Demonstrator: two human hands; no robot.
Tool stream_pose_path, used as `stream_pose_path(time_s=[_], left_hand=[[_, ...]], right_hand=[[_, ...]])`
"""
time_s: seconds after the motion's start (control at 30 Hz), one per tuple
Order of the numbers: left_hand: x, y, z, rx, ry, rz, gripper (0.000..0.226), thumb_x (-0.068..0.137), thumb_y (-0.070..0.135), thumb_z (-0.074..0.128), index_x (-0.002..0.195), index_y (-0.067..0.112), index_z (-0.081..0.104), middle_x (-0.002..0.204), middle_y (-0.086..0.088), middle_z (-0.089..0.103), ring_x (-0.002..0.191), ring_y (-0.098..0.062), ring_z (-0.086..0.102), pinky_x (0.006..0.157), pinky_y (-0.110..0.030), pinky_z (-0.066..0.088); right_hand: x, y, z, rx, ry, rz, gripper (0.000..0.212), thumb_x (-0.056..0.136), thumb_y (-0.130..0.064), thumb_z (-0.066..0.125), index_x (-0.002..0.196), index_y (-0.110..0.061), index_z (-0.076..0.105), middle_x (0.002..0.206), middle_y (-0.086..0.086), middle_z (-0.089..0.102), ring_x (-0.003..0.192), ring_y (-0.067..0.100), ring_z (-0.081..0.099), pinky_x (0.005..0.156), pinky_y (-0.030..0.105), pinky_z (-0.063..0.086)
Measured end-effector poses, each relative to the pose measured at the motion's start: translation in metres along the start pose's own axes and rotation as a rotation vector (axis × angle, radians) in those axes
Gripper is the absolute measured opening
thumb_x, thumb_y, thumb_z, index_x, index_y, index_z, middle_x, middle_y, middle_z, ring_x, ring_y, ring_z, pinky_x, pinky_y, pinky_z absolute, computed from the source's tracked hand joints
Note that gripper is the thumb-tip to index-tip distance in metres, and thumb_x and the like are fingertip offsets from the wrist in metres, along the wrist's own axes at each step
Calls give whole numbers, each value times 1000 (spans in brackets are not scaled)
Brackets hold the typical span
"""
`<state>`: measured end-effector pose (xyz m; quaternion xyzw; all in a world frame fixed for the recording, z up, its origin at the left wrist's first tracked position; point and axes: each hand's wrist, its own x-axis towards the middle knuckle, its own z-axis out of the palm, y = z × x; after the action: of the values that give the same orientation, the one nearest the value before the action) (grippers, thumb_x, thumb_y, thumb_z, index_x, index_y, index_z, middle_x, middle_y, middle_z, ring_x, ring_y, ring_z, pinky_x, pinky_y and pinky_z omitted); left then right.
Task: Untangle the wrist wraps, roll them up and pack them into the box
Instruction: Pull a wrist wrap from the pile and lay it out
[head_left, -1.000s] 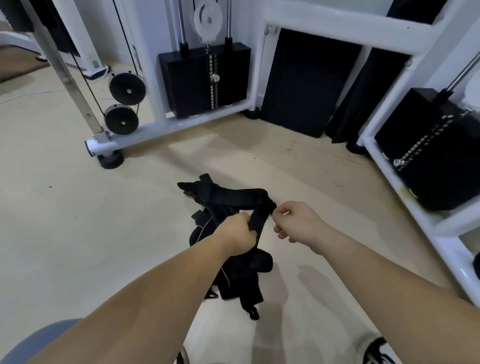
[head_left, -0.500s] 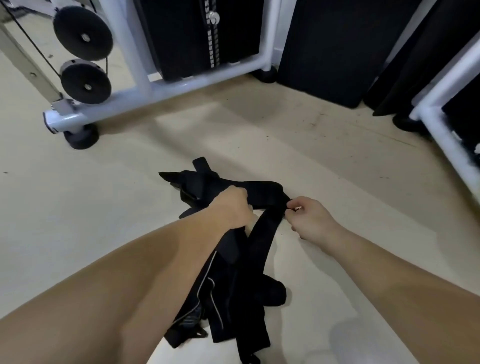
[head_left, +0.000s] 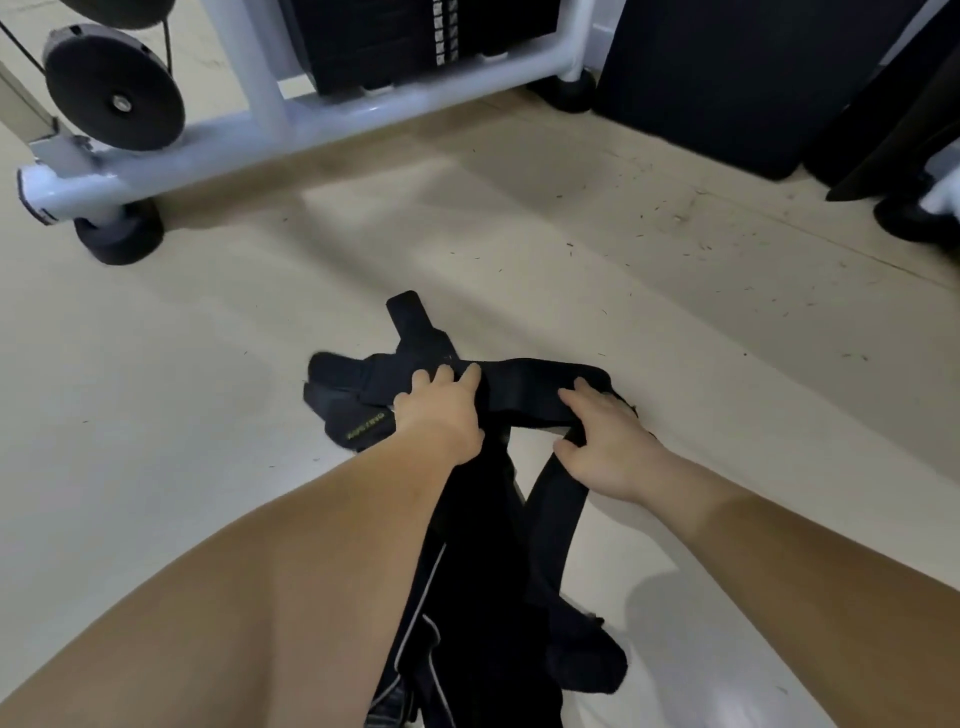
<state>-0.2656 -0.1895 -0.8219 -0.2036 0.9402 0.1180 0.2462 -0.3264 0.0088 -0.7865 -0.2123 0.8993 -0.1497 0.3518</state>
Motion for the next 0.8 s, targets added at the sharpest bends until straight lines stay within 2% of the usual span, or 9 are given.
stream_pose_path(time_s=[0.1, 0.2, 0.33, 0.47, 0.53, 0.6, 0.67, 0.73, 0.8], left_hand=[[10, 5, 4, 122, 51, -6, 70, 99, 42, 67, 158, 27, 33, 153, -8, 42, 139, -36, 36, 102, -47, 43], [20, 7, 5, 198, 130, 4, 49, 101, 28, 63, 147, 24, 48, 139, -7, 50, 131, -34, 42, 96, -42, 40], [28, -3, 0, 178, 158, 4, 38, 101, 22, 59, 139, 25, 57, 131, -3, 56, 125, -31, 46, 95, -41, 38], [22, -8, -5, 210, 309, 99, 26, 99, 14, 53, 122, 19, 63, 122, -1, 64, 121, -30, 51, 104, -42, 37], [12, 4, -17, 200, 395, 204, 23, 96, 10, 49, 114, 16, 62, 115, -4, 67, 114, -32, 58, 107, -42, 38], [4, 25, -32, 216, 420, 346, 21, 99, 11, 48, 114, 14, 61, 112, -5, 67, 105, -31, 64, 92, -38, 42], [-6, 49, -36, 204, 354, 477, 24, 101, 10, 50, 123, 11, 58, 116, -7, 66, 102, -32, 66, 75, -36, 38], [-10, 62, -29, 138, 278, 538, 30, 100, 7, 52, 130, 7, 55, 121, -12, 64, 106, -34, 65, 73, -38, 38], [-8, 56, -20, 97, 224, 536, 35, 99, 12, 56, 134, 10, 54, 126, -11, 60, 111, -34, 61, 77, -39, 40]], right_hand=[[4, 13, 5, 183, -24, 0, 74, 107, -21, 56, 170, -25, 17, 177, -15, -2, 164, 15, 9, 130, 29, 14], [6, 22, 9, 405, -59, 57, 73, 109, -18, 54, 169, -31, 17, 174, -25, 0, 152, 5, 31, 116, 20, 30], [6, 34, 16, 508, -91, 109, 71, 109, -17, 54, 169, -36, 20, 176, -19, 9, 156, 12, 28, 117, 20, 24], [12, 39, 26, 315, 193, 102, 68, 101, -28, 64, 163, -24, 38, 163, 5, 44, 149, 24, 41, 126, 42, 34], [19, 28, 25, 157, 356, 48, 76, 94, -35, 67, 162, -19, 37, 162, 11, 42, 153, 33, 34, 125, 49, 33], [26, 12, 21, 120, 453, -60, 86, 87, -37, 68, 163, -16, 33, 162, 12, 42, 151, 36, 36, 123, 52, 35], [31, -3, 13, 183, 460, -137, 90, 84, -30, 68, 164, -19, 28, 159, 1, 49, 144, 27, 47, 119, 47, 41], [30, -8, 6, 223, 397, -107, 87, 88, -17, 65, 164, -28, 26, 153, -11, 56, 131, 18, 58, 111, 38, 47], [26, -2, 2, 104, 336, -21, 65, 92, -10, 59, 153, -27, 44, 136, -1, 68, 118, 26, 64, 93, 35, 50]])
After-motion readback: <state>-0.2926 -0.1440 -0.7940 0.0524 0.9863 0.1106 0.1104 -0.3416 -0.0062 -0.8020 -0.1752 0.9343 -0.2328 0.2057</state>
